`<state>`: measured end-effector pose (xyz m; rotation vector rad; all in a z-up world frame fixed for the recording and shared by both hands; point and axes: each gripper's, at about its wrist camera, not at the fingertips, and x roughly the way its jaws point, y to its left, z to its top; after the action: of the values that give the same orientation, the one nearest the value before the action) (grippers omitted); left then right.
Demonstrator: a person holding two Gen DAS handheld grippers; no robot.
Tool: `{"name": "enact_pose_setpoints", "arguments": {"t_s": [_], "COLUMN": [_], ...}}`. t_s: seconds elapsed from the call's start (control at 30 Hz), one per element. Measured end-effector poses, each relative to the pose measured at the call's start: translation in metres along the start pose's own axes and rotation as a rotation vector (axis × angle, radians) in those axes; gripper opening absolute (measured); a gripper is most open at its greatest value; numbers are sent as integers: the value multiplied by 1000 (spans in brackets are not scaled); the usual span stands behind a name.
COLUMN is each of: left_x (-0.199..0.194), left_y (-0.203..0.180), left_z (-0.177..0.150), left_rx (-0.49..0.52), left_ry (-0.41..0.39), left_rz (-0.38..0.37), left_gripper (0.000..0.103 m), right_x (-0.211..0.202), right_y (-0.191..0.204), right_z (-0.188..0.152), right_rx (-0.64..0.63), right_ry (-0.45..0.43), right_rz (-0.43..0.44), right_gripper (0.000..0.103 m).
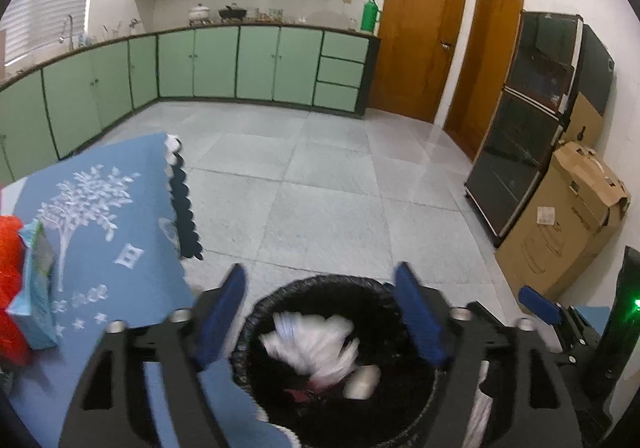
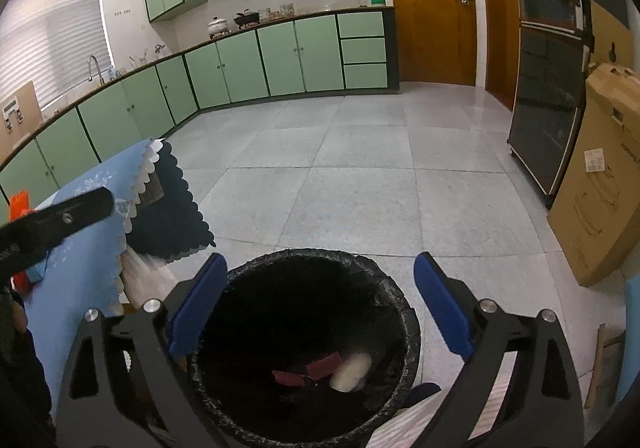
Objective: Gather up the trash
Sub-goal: 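Move both tools over the bin and release cup and tissues, then grasp the blue plastic bag with the left gripper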
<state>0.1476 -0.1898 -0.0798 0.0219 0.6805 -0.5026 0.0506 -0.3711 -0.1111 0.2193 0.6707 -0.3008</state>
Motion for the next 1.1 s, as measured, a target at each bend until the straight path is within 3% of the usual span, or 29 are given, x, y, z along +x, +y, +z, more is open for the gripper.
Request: {"name": "enact_pose_setpoints", "arguments": {"t_s": [0.43, 1.1], "left_x": [-59, -181], "left_y": [48, 175], "left_z": [10, -47], "left_rx": [-51, -161], "left_ry": [-92, -182], "left_rz": [81, 479], "left_gripper": [90, 91], "right_x": [-30, -49], "right_y": [19, 169], "right_z": [13, 14], "right_rx": [-12, -202], "right_ry": [-60, -58], "right_rz": [30, 299], "right_gripper": [95, 95]}}
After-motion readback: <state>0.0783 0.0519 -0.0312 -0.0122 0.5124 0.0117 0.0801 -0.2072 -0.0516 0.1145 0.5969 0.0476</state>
